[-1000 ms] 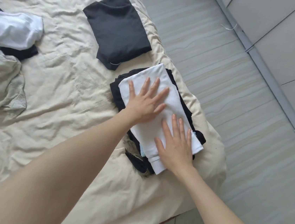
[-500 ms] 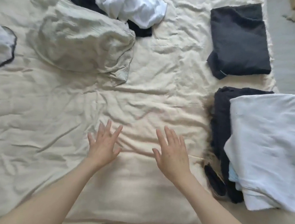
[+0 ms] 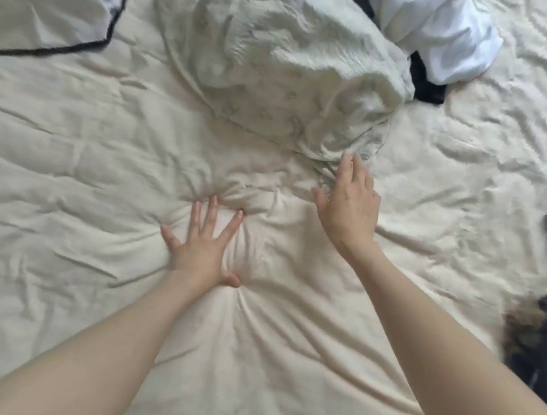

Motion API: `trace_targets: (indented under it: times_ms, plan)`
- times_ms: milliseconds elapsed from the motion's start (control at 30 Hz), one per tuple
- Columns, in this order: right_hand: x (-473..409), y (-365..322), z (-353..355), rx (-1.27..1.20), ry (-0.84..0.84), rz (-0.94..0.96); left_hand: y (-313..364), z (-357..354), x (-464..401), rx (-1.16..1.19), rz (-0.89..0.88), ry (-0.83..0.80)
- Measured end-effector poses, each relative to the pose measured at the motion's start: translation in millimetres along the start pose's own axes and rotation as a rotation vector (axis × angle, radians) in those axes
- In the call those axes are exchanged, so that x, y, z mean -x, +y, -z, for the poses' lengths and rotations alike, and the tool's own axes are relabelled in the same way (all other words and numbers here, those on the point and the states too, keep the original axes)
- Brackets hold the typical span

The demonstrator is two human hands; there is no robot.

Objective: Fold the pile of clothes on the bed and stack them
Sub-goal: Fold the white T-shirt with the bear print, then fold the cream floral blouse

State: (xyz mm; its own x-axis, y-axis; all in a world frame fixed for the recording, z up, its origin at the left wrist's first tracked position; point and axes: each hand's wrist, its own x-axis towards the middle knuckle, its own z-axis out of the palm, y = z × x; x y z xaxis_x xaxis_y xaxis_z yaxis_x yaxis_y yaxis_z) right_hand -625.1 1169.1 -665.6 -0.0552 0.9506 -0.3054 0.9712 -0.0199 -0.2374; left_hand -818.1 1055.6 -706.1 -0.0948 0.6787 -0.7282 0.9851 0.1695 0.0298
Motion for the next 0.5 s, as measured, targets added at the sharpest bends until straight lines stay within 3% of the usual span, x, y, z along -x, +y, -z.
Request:
trace_targets:
  times_ms: [167,367,500]
  plan:
    - [-25.3,3.5,-9.6,0.032,0.028,-0.013,-0.7,-4.8,-9.0,-0.036,0.011,0.034]
    - [21.9,14.0,5.2,-0.391,0.032,-0.046,-5.5,9.6,-10.2,0.014,-0.021,-0.08]
    - [86.1,7.8,31.7,-0.607,-0.012,-0.096,-19.1,47.6,-2.8,0.128,-0.134,-0.162]
